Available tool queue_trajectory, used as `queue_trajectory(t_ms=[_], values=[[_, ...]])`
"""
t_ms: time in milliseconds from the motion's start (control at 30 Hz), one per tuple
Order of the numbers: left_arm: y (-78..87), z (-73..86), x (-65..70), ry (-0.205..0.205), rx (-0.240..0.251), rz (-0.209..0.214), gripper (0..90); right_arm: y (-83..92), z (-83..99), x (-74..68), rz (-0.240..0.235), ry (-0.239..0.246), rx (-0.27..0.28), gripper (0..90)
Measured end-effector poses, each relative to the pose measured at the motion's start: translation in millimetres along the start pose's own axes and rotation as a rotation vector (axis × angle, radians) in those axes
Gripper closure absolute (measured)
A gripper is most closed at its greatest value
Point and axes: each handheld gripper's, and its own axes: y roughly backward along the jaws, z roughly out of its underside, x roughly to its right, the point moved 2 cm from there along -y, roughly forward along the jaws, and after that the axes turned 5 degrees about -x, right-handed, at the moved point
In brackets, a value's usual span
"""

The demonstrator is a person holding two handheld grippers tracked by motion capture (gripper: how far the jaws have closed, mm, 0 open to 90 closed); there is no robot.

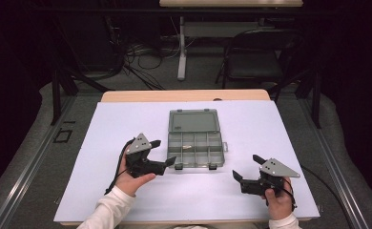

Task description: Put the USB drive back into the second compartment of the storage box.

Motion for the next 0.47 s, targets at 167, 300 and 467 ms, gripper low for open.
queue_trajectory(t_ms=[167, 300, 467], values=[[9.9, 11.8, -4.2, 0.013, 0.027, -0.015, 14.9, -1.2, 0.4, -0.6, 0.0, -0.006, -0.001, 6.6], [19.6, 22.1, -8.0, 0.026, 0.048, -0.028, 14.9, -1.1, 0.4, -0.9, 0.0, -0.004, -0.002, 6.6], [28.3, 31.8, -13.2, 0.038, 0.048, -0.053, 14.8, -0.8, 0.4, 0.6, 0.001, -0.003, -0.001, 6.6]])
